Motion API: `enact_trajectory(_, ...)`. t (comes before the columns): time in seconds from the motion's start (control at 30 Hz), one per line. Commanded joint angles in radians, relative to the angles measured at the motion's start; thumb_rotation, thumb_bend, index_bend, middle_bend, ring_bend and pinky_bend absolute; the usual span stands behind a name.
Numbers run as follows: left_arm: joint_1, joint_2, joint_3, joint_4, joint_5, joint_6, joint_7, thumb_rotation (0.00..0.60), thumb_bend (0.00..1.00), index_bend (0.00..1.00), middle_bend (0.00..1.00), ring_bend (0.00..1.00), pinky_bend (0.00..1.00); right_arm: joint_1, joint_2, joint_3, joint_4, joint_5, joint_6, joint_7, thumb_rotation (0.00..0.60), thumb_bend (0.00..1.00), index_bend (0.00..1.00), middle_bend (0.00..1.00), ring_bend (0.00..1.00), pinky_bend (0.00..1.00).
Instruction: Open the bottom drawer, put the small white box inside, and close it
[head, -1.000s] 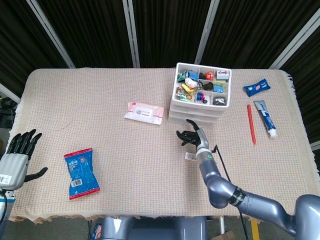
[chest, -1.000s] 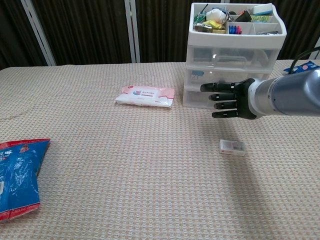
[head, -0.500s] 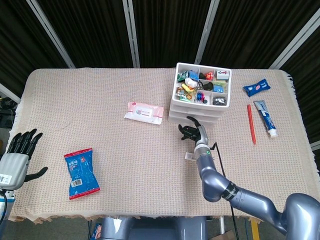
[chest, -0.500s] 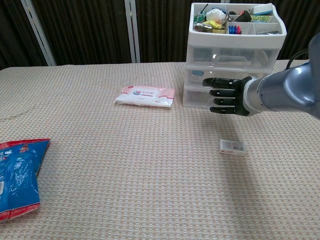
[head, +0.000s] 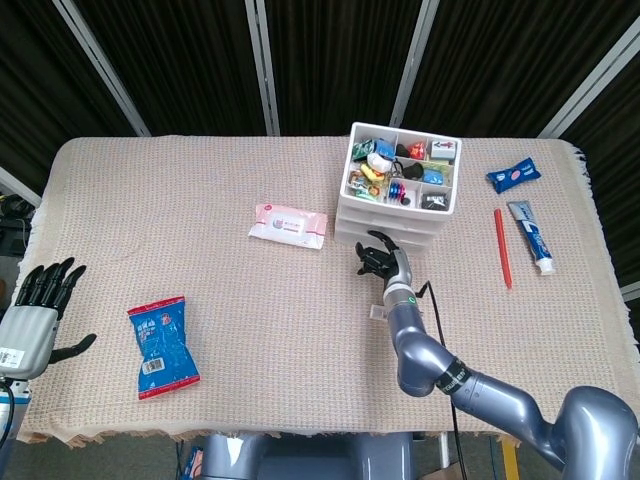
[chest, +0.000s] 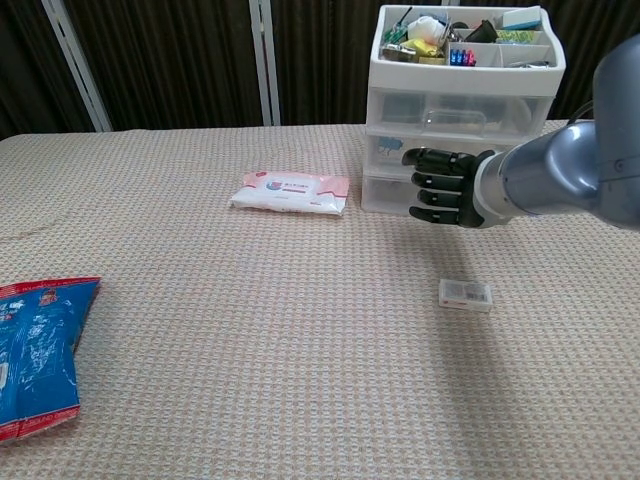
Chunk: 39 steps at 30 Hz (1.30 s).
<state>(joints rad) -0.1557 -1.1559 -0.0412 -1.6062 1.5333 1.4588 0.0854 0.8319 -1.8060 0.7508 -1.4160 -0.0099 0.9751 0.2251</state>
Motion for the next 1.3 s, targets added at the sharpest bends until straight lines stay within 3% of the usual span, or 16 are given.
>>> enact_trajectory(0.03,-0.001,0.000,0.000,0.000,0.000,-0.001,-0.001,0.600,0.19,0.06,0.00,0.00,0.00,0.000,-0.004,0.001,0.003,0.007,0.002,-0.006,0.600,0.31,0.34,0.74,0.75,0.62)
enact_trajectory(0.63,-0.001,0.000,0.007,-0.004,0.007,-0.005,0.007,0.600,0.19,0.06,0.00,0.00,0.00,-0.073,-0.001,-0.052,-0.131,-0.069,0.029,-0.012,0.600,0.31,0.33,0.74,0.75,0.62)
enact_trajectory(0.93,-0.001,-0.001,0.008,-0.006,0.004,-0.006,0.014,0.600,0.19,0.06,0.00,0.00,0.00,-0.134,0.045,-0.120,-0.246,-0.158,0.064,-0.045,0.600,0.31,0.15,0.72,0.73,0.62)
enact_trajectory(1.3,0.006,-0.008,0.007,-0.005,0.010,0.013,0.030,0.600,0.19,0.06,0.00,0.00,0.00,-0.222,0.110,-0.214,-0.403,-0.251,0.150,-0.081,0.600,0.31,0.10,0.71,0.72,0.62)
